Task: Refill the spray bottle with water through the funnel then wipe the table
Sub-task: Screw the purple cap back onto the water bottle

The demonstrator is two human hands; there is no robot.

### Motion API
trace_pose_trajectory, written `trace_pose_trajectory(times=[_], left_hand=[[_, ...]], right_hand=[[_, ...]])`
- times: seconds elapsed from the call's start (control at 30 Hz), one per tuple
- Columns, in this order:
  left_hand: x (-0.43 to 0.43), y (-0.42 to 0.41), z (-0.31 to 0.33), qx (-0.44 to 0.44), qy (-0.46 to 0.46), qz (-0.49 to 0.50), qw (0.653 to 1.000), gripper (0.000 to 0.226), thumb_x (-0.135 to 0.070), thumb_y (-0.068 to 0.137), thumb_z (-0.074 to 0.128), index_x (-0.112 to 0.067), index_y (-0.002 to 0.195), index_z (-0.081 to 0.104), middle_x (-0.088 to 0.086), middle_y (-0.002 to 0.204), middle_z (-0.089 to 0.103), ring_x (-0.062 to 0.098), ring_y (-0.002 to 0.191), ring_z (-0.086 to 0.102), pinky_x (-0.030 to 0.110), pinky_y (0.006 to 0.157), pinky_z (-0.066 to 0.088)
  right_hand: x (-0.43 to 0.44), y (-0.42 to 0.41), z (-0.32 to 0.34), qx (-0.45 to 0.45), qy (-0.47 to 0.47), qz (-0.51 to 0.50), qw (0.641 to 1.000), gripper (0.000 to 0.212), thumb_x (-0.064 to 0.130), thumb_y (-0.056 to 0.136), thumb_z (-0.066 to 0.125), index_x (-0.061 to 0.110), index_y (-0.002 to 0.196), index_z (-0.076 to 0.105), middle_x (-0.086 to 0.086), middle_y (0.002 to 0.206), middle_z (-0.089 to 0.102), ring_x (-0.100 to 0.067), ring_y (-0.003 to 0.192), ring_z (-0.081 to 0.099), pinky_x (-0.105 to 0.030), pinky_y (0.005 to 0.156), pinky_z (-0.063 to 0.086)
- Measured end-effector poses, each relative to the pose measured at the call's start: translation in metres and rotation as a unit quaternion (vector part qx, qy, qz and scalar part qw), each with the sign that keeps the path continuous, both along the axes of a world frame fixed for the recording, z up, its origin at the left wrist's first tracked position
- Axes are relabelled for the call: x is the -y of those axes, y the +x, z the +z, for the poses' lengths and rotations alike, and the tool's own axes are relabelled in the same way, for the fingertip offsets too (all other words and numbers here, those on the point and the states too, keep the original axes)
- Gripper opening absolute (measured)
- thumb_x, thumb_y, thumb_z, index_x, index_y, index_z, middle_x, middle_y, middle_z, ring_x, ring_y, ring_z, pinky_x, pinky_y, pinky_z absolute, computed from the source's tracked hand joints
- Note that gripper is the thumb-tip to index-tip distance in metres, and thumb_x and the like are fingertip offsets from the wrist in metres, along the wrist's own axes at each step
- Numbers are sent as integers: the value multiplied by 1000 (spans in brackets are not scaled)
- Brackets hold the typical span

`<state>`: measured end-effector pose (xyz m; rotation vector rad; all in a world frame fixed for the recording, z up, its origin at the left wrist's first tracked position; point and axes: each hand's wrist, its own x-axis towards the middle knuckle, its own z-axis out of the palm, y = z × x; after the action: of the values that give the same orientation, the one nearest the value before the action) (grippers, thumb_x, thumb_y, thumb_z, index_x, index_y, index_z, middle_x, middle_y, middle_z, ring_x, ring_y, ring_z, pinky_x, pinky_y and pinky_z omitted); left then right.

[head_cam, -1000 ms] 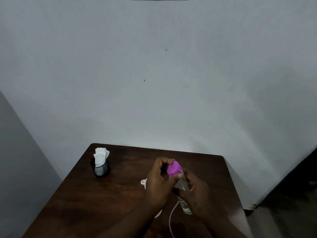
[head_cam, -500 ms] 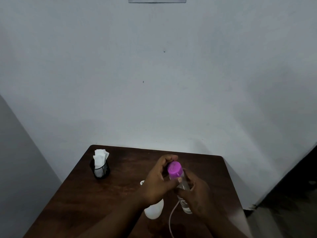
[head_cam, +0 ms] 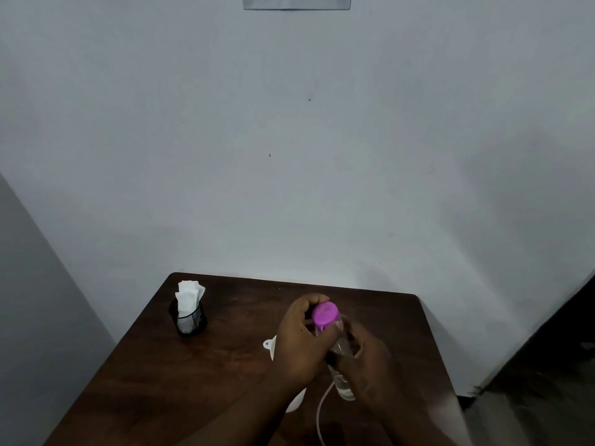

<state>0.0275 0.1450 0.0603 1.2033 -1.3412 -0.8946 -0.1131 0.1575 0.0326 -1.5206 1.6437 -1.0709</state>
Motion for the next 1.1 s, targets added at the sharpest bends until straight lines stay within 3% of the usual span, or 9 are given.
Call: trace_pose_trajectory(times=[0.1,0.27,0.4,0.53,0.63,0.73,0.83,1.0,1.1], left_hand=[[-4,-1,3,-15,-29,-33,999,45,-12,80,79,-31,119,67,-14,121,67,7,114,64,30,92,57],[-4,-6,8,-7,-43,-19,999,46,-26,83,83,-36,124,66,-11,119,56,4,111,63,24,91,57],[-2,-6,10,-38,-11,-9,999,57,-20,77,88,-31,126,59,-16,117,65,6,111,65,27,91,57],[-4,-7,11,-48,-3,-26,998,51,-8,78,84,-24,120,60,-13,112,70,11,108,68,30,93,57],[-5,-9,13,-62,-5,-41,997,47,-7,80,82,-21,119,61,-8,113,71,14,109,68,30,92,56],[-5,-10,13,-74,13,-28,997,56,-28,74,90,-25,120,58,-12,114,71,11,110,68,31,95,56],[-2,-10,10,-79,27,-7,997,57,-43,65,91,-24,110,61,-5,109,74,15,103,71,42,94,58],[-3,-6,11,-66,31,-41,996,40,-23,77,86,-22,112,67,-6,111,74,14,106,70,44,98,56],[-6,-5,15,-69,38,-65,995,60,-41,72,80,-28,127,61,-10,122,69,10,115,66,39,101,55]], right_hand=[[-1,-1,2,-13,15,37,999,54,65,64,73,50,115,62,24,100,71,4,90,67,-26,81,56],[-5,-3,11,-13,2,27,1000,50,70,66,65,45,109,64,20,93,71,1,85,69,-30,75,59],[-6,-6,10,-1,0,32,999,67,77,57,70,46,117,63,21,101,71,2,91,68,-30,81,58],[-9,-3,15,12,-18,27,999,47,55,69,78,55,113,62,32,101,69,9,92,66,-23,81,54],[-4,-2,5,26,-43,-18,999,41,72,67,72,65,105,57,39,94,65,13,87,63,-33,81,56],[-4,-5,9,18,-8,18,1000,56,73,61,73,55,113,60,27,100,69,3,93,67,-28,81,56],[-5,-10,14,10,-10,30,999,59,70,59,74,52,114,61,23,104,70,1,96,67,-25,82,56],[-5,-7,11,19,-9,26,999,50,57,68,80,48,114,64,22,103,71,4,95,67,-18,80,52],[-2,-3,10,31,21,14,999,40,38,81,79,33,118,66,9,109,72,-6,103,67,-23,85,51]])
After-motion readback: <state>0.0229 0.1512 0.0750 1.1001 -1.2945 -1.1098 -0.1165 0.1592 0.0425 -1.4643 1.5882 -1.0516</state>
